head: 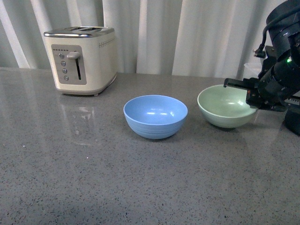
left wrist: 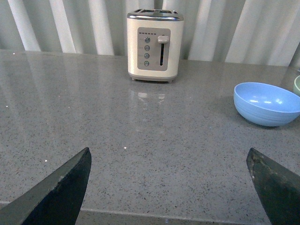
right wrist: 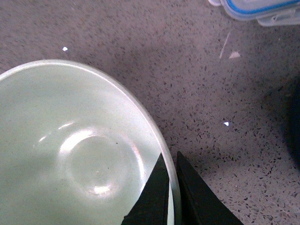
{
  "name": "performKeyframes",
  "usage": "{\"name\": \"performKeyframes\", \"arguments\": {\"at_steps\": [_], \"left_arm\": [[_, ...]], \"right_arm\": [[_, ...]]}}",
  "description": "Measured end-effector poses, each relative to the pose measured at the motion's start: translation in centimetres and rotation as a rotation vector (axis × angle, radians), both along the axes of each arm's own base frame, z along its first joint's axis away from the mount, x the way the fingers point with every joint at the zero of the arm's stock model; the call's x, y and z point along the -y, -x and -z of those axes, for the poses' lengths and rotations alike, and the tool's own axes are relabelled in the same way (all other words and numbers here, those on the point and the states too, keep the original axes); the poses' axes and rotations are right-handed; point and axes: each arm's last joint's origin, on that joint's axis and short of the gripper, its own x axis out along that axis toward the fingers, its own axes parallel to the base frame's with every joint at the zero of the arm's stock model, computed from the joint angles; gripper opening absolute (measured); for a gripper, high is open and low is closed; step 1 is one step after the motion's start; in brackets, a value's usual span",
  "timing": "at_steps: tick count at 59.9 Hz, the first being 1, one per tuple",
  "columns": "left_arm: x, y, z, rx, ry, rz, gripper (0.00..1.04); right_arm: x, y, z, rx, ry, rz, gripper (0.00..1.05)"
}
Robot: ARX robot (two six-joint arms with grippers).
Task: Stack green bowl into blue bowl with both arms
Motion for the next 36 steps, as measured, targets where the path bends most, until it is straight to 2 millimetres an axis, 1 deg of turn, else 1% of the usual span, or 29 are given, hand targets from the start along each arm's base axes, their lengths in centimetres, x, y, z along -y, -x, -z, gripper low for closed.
{"name": "performKeyframes", "arguments": {"at_steps": [9,14,18,26,30,36], "left_arm": [[0.0,0.0,0.0,0.0,0.0,0.0,0.98],[0.0,0.0,0.0,0.0,0.0,0.0,0.98],[0.0,0.0,0.0,0.0,0.0,0.0,0.98],[0.0,0.0,0.0,0.0,0.0,0.0,0.98],[0.0,0.0,0.0,0.0,0.0,0.0,0.98],[0.0,0.0,0.0,0.0,0.0,0.0,0.98]], "right_arm": [[-1.3,1.3,-3.3,0.097,-0.027,-0.052,0.02],[-2.9,2.1,-5.0,0.176,-0.056,-0.106,0.02],[-4.5,2.6,-5.8,0.231,-0.082,-0.156,0.02],[-7.7,3.4,-5.9,0.256,-0.093,-0.238,0.02],[-9.7,3.6,-5.0,0.248,-0.094,-0.286,0.02],[-11.5,3.7,-3.1,0.206,-0.082,-0.319,0.02]]}}
